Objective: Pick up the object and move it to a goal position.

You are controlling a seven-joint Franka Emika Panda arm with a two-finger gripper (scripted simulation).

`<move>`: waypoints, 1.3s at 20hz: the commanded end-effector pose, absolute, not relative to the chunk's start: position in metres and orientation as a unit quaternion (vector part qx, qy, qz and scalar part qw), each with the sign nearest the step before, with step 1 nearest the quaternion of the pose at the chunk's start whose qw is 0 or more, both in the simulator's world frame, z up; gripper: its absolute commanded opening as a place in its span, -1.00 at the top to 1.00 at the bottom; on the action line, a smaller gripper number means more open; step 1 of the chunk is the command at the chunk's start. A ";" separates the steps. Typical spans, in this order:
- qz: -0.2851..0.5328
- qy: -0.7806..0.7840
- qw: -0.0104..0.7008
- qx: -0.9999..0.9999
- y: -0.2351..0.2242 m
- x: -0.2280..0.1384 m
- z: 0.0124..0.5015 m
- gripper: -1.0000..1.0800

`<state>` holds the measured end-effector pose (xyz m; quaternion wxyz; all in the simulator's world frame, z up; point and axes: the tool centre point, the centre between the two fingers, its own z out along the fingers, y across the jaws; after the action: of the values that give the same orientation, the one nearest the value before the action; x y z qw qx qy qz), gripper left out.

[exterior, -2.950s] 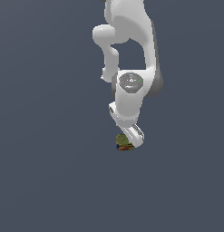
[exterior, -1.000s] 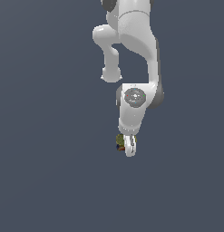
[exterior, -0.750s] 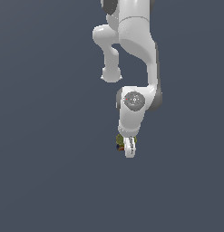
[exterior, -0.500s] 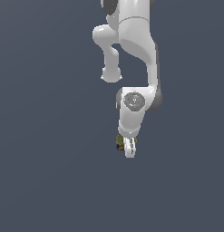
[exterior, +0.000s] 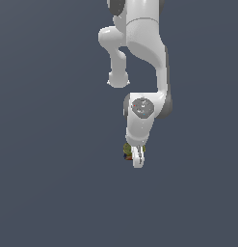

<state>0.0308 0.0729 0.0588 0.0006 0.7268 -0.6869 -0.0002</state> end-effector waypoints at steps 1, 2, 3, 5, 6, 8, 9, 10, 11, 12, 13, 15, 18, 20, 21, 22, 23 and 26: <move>0.000 -0.687 0.000 0.727 0.075 0.030 0.062 1.00; 0.000 -0.687 0.000 0.727 0.076 0.028 0.063 1.00; 0.000 -0.687 0.000 0.727 0.077 0.027 0.065 1.00; 0.000 -0.687 0.000 0.727 0.081 0.023 0.071 1.00; 0.000 -0.687 0.000 0.727 0.083 0.021 0.074 1.00; 0.000 -0.687 0.000 0.727 0.088 0.016 0.082 1.00; 0.000 -0.687 0.000 0.727 0.091 0.013 0.086 1.00; 0.000 -0.687 0.000 0.727 0.094 0.009 0.091 1.00; 0.000 -0.687 0.000 0.727 0.097 0.006 0.096 1.00; 0.000 -0.687 0.000 0.727 0.101 0.002 0.102 1.00; 0.000 -0.687 0.000 0.727 0.105 -0.003 0.108 1.00; 0.000 -0.687 0.000 0.727 0.114 -0.012 0.122 1.00; -0.001 -0.687 0.000 0.727 0.130 -0.028 0.146 1.00; -0.001 -0.687 0.000 0.727 0.140 -0.039 0.162 1.00; -0.001 -0.687 0.000 0.727 0.146 -0.044 0.171 1.00; 0.000 -0.687 0.000 0.727 0.151 -0.050 0.179 1.00; 0.000 -0.687 0.000 0.727 0.157 -0.055 0.188 1.00; 0.000 -0.687 0.000 0.727 0.172 -0.070 0.211 1.00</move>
<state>-0.0628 0.1643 0.1976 0.0015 0.7270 -0.6866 -0.0011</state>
